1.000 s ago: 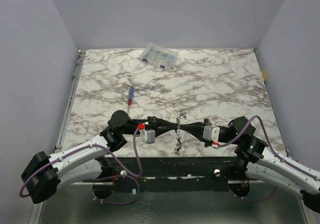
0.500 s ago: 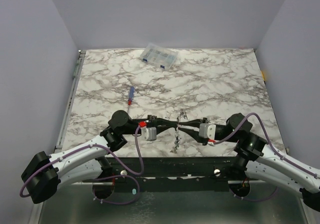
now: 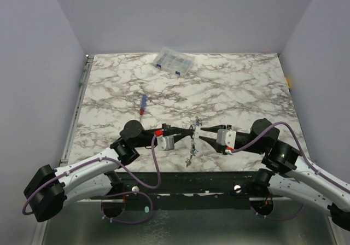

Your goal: Put the keys on the keyring

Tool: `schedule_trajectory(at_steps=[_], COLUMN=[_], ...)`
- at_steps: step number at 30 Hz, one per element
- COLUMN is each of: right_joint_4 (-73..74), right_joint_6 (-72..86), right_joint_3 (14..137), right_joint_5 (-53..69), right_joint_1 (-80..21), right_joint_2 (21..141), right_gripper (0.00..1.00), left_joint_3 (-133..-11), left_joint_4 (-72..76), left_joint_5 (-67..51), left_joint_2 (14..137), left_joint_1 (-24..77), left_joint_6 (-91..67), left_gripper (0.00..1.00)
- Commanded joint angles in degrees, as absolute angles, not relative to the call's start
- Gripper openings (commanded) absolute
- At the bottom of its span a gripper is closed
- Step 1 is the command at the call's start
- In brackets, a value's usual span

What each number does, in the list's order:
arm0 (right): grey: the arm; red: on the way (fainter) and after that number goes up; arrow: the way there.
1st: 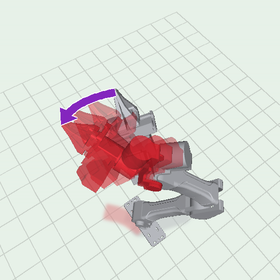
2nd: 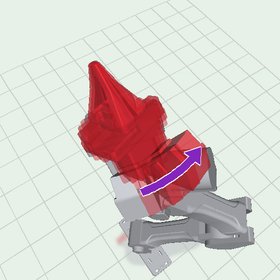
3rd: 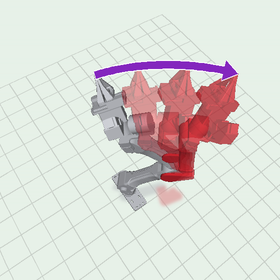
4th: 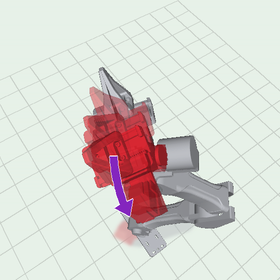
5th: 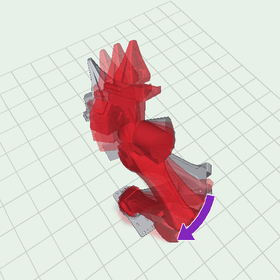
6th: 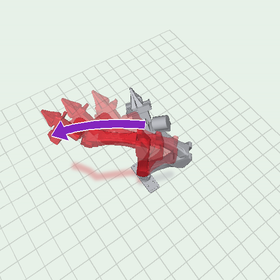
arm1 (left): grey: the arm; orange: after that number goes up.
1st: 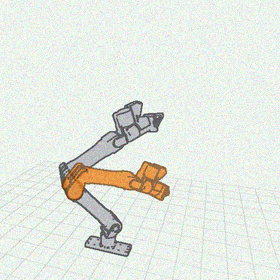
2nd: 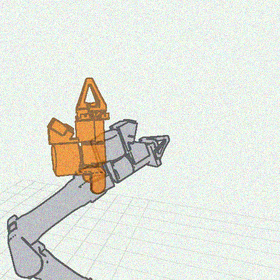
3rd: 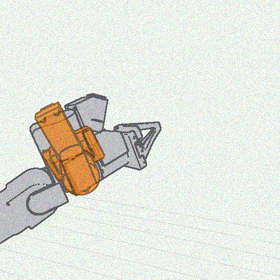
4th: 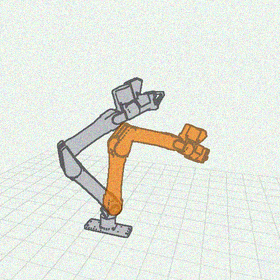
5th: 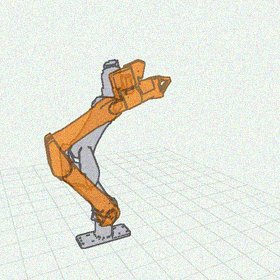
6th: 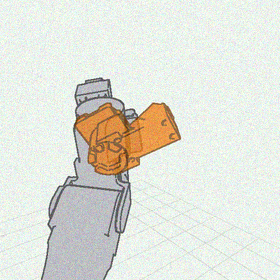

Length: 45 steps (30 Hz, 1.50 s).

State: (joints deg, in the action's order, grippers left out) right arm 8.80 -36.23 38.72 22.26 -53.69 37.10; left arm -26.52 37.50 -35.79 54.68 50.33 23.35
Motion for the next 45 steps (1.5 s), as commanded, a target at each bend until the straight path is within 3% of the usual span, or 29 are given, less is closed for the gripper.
schedule_trajectory(at_steps=[1, 25, 34, 45], right_joint_4=[14.45, 17.53, 15.75, 13.45], right_joint_6=[-35.23, -32.16, -32.42, -33.22], right_joint_3=[42.34, 47.41, 46.74, 45.21], right_joint_5=[18.10, 14.75, 14.52, 13.13], right_joint_1=[-54.17, -54.14, -54.14, -54.14], right_joint_2=[38.99, 48.85, 50.46, 51.81], right_gripper=[0.38, 0.38, 0.26, 0.23], left_joint_3=[-27.29, -29.09, -29.35, -29.71], left_joint_4=[38.56, 33.09, 32.01, 30.70], left_joint_5=[-33.55, -29.53, -30.06, -30.58], left_joint_2=[55.02, 56.24, 56.22, 56.42], left_joint_1=[50.22, 50.24, 50.19, 50.19], left_joint_6=[23.79, 26.05, 26.46, 27.33], left_gripper=[0.00, 0.00, 0.00, 0.00])
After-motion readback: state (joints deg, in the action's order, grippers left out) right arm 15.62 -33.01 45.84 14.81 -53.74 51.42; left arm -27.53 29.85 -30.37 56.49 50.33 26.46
